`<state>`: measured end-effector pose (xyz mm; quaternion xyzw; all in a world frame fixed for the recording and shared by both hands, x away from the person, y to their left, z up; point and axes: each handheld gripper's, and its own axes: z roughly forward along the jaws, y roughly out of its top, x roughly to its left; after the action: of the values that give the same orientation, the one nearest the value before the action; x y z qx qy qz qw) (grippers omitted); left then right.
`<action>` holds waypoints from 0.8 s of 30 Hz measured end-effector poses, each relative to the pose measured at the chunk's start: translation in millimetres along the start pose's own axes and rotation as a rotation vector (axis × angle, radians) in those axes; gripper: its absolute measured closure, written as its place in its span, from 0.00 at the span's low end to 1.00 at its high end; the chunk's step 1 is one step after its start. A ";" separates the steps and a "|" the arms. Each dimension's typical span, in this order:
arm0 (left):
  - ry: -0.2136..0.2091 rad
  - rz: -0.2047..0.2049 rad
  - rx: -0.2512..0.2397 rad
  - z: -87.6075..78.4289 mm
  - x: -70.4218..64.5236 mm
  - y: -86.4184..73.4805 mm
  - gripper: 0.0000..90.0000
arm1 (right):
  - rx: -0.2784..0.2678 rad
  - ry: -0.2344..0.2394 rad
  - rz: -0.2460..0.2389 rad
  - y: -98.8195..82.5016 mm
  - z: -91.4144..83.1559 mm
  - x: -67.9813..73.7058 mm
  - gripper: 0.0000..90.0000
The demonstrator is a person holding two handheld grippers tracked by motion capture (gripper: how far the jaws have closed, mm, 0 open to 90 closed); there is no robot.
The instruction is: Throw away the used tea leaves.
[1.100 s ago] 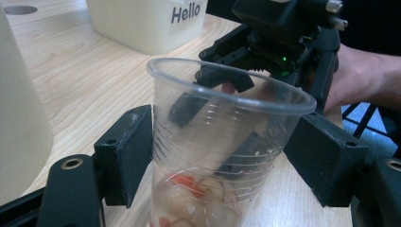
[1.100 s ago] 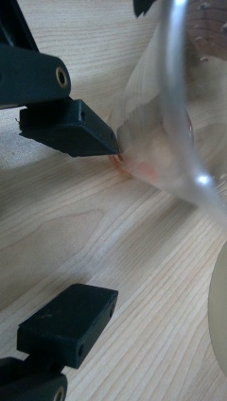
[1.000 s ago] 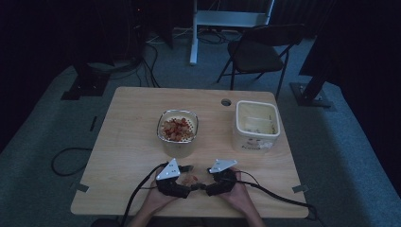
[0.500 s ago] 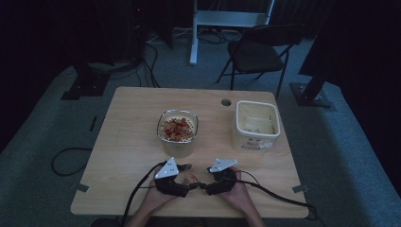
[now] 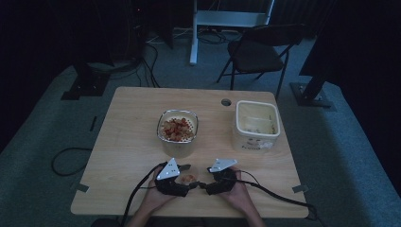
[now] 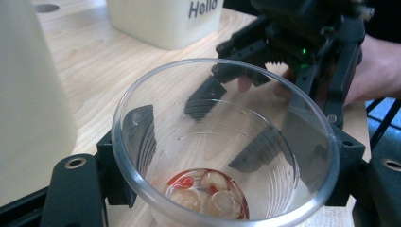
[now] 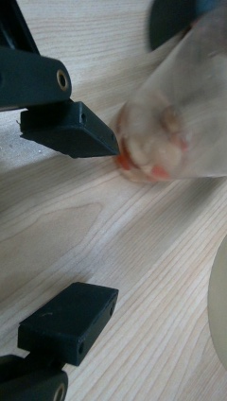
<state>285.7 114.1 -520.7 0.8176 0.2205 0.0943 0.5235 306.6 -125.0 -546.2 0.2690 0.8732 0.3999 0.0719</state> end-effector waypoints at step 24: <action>0.351 -0.084 -0.170 -105.3 76.9 44.0 0.31 | -0.003 -0.056 0.017 -7.6 -8.7 -9.5 0.30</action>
<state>324.8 219.6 -441.3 0.7314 0.3336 0.2318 0.5477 308.6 -139.8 -546.8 0.2876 0.8679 0.3940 0.0935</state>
